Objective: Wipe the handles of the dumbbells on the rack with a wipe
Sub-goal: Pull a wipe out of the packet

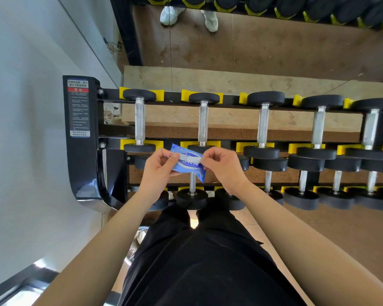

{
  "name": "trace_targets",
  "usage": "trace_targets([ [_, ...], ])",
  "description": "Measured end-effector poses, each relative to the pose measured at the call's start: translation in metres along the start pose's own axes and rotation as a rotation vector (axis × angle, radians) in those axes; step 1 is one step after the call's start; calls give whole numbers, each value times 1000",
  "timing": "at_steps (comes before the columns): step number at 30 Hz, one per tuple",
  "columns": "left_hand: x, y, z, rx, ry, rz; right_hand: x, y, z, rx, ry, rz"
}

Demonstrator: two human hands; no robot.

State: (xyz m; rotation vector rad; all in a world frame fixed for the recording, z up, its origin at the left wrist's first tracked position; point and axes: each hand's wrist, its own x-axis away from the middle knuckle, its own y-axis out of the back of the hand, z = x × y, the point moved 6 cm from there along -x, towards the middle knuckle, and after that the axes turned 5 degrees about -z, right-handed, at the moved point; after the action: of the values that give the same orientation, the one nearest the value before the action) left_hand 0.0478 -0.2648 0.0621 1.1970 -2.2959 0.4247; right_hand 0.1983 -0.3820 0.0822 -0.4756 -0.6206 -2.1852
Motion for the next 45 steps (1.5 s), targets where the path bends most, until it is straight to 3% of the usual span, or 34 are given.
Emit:
trace_targets([
  [5, -2, 1, -2, 15, -2, -15, 0, -2, -7, -339, -160, 11],
  [9, 0, -3, -5, -16, -43, 14, 0, -2, 7, 137, 146, 61],
  [12, 2, -6, -7, -47, -73, 29, 1, -8, 16, 293, 302, 62],
  [15, -1, -3, -5, -19, -46, 4, -2, -4, 9, 134, 183, 14],
  [20, -6, 9, 3, 6, 12, -64, -2, -5, -7, -450, -171, 31],
  [26, -11, 12, 5, -6, 8, -152, -1, -12, -6, -811, -314, 99],
  [31, -15, 19, 5, -38, -13, -202, -3, -9, 0, -969, -353, 120],
  [41, -26, 48, 8, -277, -100, -446, -25, -1, -19, -1325, -471, -88],
  [43, -25, 50, 3, -243, -112, -410, -30, 6, -22, -1236, -493, -103],
  [45, -23, 47, -4, -166, -112, -355, -32, 12, -22, -952, -468, -82],
])
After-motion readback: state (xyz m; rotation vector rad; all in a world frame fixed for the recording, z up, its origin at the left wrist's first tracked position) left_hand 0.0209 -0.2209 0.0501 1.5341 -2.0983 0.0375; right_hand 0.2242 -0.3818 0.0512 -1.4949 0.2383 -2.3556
